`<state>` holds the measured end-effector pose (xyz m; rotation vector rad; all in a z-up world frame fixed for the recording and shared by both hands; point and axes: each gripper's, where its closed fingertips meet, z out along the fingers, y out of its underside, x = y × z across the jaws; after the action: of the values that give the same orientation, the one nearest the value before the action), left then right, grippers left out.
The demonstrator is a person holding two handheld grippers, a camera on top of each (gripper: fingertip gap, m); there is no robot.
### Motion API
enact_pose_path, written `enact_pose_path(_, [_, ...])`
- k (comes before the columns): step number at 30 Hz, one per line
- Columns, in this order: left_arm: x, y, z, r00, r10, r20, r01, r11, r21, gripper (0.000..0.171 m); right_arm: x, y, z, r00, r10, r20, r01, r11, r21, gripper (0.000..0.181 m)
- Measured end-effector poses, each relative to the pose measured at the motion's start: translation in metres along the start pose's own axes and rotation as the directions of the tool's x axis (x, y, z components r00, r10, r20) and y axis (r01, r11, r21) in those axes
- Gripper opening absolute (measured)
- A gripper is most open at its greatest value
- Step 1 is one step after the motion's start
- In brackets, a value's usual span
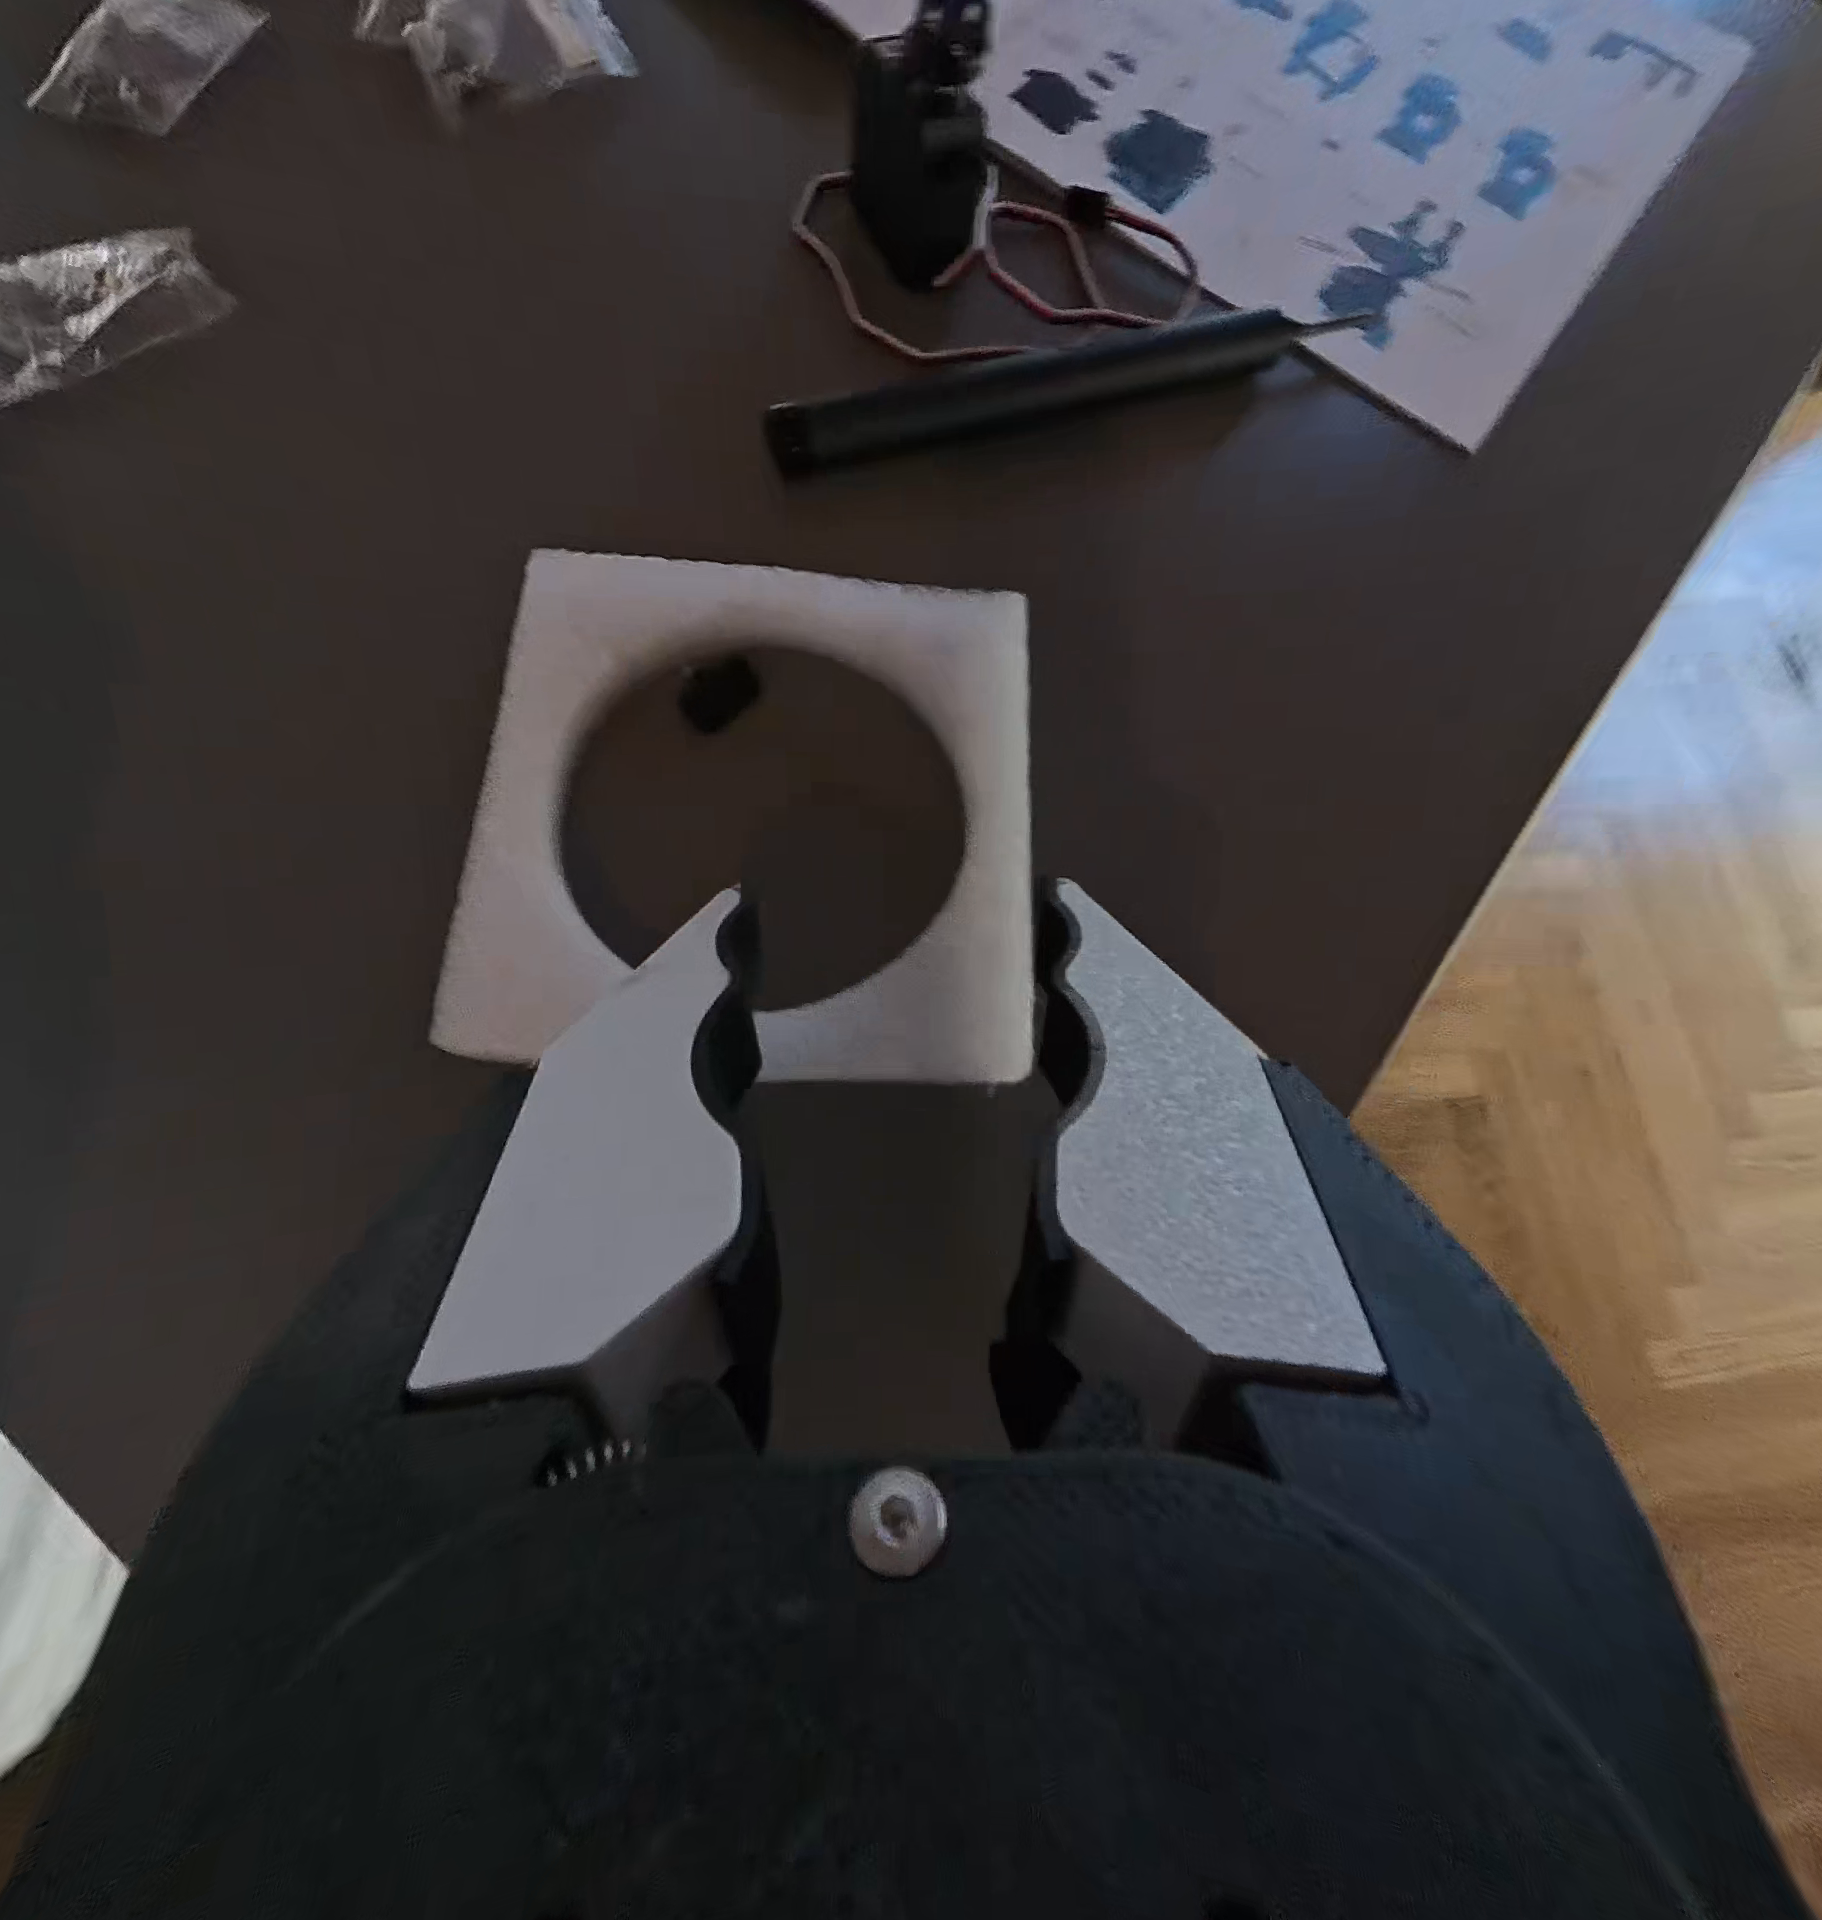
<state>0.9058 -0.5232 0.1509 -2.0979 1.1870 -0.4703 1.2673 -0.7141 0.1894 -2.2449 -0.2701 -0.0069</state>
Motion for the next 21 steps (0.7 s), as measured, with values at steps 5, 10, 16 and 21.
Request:
enact_pose_path(5, [0.0, 0.0, 0.0, 1.0, -0.003, 0.001, 0.003, 1.0, -0.003, 0.15, 0.02, 0.013, 0.001, 0.979, 0.201, 0.044, -0.202, 0.979, 0.03, 0.054])
enact_pose_path(10, [-0.001, -0.003, 0.003, 1.0, -0.013, 0.012, 0.013, 1.0, -0.013, 0.151, 0.007, 0.012, 0.013, 0.974, 0.201, 0.109, -0.201, 0.979, -0.004, 0.045])
enact_pose_path(16, [-0.006, -0.01, 0.01, 0.998, -0.047, 0.051, 0.047, 0.999, -0.003, 0.152, 0.012, 0.001, 0.014, 0.98, 0.19, 0.053, -0.19, 0.982, -0.006, 0.046])
enact_pose_path(21, [-0.036, -0.015, 0.014, 0.966, -0.191, 0.176, 0.19, 0.981, 0.025, 0.147, -0.022, -0.117, 0.008, 0.997, 0.054, -0.049, -0.039, 0.96, 0.277, 0.053])
